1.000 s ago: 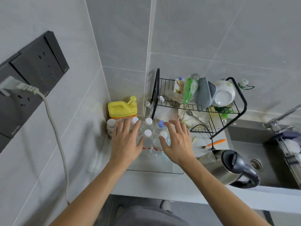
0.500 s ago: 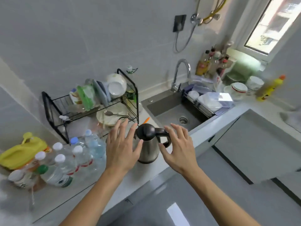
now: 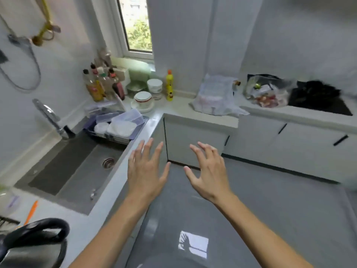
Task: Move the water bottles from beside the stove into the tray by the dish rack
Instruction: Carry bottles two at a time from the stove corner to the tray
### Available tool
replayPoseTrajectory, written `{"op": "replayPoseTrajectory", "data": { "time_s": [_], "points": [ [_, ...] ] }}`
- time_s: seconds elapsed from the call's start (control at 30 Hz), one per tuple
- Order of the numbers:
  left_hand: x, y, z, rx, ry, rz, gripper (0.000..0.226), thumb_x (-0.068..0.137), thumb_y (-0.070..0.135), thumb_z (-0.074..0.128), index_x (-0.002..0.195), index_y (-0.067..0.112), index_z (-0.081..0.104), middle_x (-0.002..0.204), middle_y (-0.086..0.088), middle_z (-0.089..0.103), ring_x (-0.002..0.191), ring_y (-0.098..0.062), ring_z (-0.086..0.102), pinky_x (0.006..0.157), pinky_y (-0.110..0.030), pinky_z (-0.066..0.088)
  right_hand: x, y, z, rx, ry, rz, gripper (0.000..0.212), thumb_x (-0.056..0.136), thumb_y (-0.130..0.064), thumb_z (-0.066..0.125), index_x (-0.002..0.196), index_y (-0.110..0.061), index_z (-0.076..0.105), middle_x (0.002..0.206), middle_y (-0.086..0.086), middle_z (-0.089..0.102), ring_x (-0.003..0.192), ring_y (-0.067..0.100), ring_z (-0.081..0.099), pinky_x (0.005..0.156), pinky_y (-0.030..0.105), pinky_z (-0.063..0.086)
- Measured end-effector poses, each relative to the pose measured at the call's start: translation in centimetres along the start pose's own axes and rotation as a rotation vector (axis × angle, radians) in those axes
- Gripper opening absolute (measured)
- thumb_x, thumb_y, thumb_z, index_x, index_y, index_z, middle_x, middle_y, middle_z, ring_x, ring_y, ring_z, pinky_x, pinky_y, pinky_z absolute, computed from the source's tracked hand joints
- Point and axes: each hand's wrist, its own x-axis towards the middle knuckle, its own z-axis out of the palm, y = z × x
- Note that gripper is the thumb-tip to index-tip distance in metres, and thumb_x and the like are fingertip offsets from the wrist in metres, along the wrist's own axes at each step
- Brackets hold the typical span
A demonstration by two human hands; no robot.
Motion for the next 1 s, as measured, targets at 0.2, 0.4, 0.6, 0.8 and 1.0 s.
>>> {"op": "replayPoseTrajectory", "data": {
  "time_s": [0.2,0.4,0.6,0.8,1.0],
  "points": [
    [8.8,13.3,7.2,-0.098,-0.075,0.285,0.067,0.100,0.055,0.050,0.158,0.024,0.048,0.165,-0.010,0.043,0.157,-0.035,0.031,0.123,-0.055,0.033,0.6,12.3,-5.9,-0.041,0.123,0.251,0.071,0.095,-0.062,0.049,0.158,-0.031,0.042,0.162,-0.002,0.040,0.152,0.020,0.032,0.125,0.045,0.031],
    [17.9,26.2,14.3,-0.198,-0.104,0.502,0.067,0.100,0.058,0.043,0.158,0.024,0.050,0.165,-0.010,0.044,0.158,-0.035,0.032,0.124,-0.054,0.033,4.1,24.5,-11.6,-0.097,0.215,0.424,0.069,0.097,-0.061,0.048,0.158,-0.029,0.043,0.160,-0.001,0.043,0.150,0.021,0.035,0.124,0.046,0.032],
    [27.6,39.1,20.4,-0.291,-0.168,0.625,0.066,0.101,0.058,0.043,0.158,0.024,0.049,0.163,-0.011,0.046,0.154,-0.036,0.035,0.122,-0.054,0.034,7.8,36.3,-17.2,-0.163,0.236,0.602,0.068,0.100,-0.063,0.047,0.159,-0.030,0.040,0.161,-0.004,0.041,0.150,0.018,0.034,0.123,0.043,0.032],
    [35.3,51.1,24.4,-0.336,-0.197,0.799,0.063,0.103,0.054,0.048,0.158,0.023,0.047,0.165,-0.008,0.042,0.157,-0.033,0.030,0.125,-0.053,0.033,10.7,46.3,-22.6,-0.203,0.323,0.714,0.068,0.101,-0.061,0.049,0.160,-0.029,0.040,0.161,-0.004,0.042,0.148,0.019,0.037,0.122,0.041,0.035],
    [39.8,62.8,29.4,-0.312,-0.190,0.881,0.064,0.103,0.057,0.047,0.158,0.025,0.048,0.166,-0.007,0.043,0.157,-0.032,0.031,0.125,-0.051,0.031,13.0,57.6,-27.4,-0.212,0.398,0.745,0.068,0.100,-0.058,0.052,0.158,-0.024,0.043,0.160,0.001,0.045,0.147,0.023,0.041,0.120,0.046,0.039]
  ]
}}
